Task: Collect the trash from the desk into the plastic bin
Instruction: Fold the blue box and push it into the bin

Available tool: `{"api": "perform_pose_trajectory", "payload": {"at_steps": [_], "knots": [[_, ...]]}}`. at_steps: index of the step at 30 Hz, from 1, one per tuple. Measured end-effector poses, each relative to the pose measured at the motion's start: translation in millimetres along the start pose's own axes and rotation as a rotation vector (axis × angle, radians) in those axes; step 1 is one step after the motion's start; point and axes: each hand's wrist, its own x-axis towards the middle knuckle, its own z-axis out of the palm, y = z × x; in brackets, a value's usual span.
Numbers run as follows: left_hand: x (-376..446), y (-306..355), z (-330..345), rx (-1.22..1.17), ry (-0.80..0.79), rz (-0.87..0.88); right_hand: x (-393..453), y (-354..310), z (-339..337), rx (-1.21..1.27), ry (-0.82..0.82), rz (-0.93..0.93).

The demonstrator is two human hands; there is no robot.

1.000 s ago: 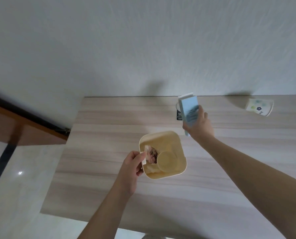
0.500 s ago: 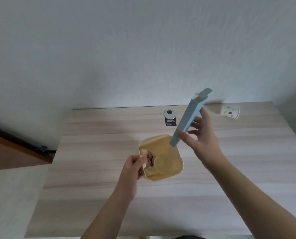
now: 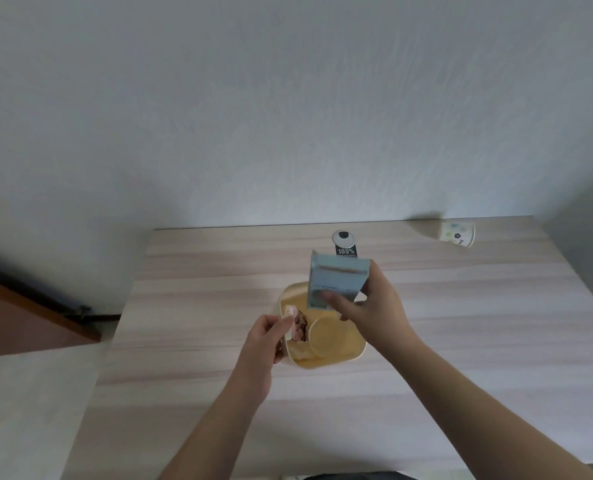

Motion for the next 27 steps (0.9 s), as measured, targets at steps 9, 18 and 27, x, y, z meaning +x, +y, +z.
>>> {"api": "perform_pose_trajectory", "payload": {"at_steps": [9, 18, 27], "knots": [[3.2, -1.9, 1.5, 0.028, -0.025, -0.012, 1.7, -7.0, -16.9, -0.193, -0.036, -0.094], [4.6, 0.0, 8.5, 0.047, -0.056, -0.017, 3.4, -8.9, -29.1, -0.226, -0.140, -0.136], [-2.6, -3.3, 8.1, 0.055, -0.072, -0.032, 4.4, -10.6, -40.4, -0.483, -0.284, -0.372]]}}
